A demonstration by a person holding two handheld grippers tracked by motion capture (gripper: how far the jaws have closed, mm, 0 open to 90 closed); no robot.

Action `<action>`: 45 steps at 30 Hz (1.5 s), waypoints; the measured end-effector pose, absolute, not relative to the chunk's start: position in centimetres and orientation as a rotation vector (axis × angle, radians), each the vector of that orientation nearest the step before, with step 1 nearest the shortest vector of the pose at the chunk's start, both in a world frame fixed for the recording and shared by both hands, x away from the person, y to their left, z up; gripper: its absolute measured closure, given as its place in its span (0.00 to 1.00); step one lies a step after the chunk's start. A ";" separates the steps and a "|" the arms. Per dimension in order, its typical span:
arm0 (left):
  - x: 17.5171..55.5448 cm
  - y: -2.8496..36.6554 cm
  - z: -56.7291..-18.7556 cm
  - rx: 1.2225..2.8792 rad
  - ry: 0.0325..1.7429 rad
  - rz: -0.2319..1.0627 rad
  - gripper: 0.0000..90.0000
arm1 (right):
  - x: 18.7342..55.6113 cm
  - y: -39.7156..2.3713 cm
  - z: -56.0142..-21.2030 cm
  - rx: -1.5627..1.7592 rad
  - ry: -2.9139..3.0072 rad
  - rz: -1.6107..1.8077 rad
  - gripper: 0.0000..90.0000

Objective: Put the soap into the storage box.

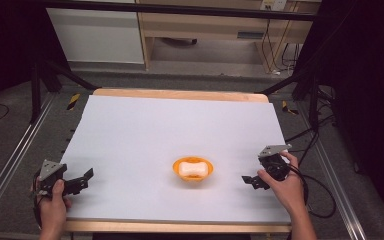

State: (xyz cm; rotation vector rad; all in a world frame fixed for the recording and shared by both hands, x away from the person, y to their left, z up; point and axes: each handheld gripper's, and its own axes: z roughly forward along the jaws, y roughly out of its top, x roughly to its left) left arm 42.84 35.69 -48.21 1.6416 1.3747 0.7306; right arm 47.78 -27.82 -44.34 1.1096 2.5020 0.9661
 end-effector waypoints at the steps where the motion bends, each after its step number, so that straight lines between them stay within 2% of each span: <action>1: 42.8 35.7 -48.2 1.641 1.375 0.730 0.00 | 47.7 -28.0 -44.4 1.114 2.496 0.969 0.01; 33: 42.7 35.6 -48.2 1.641 1.376 0.739 0.00 | 42.1 -36.5 -48.1 1.325 2.103 1.252 0.01; 45: 42.8 35.7 -48.2 1.641 1.372 0.736 0.00 | 41.5 -36.8 -48.3 1.341 2.039 1.288 0.01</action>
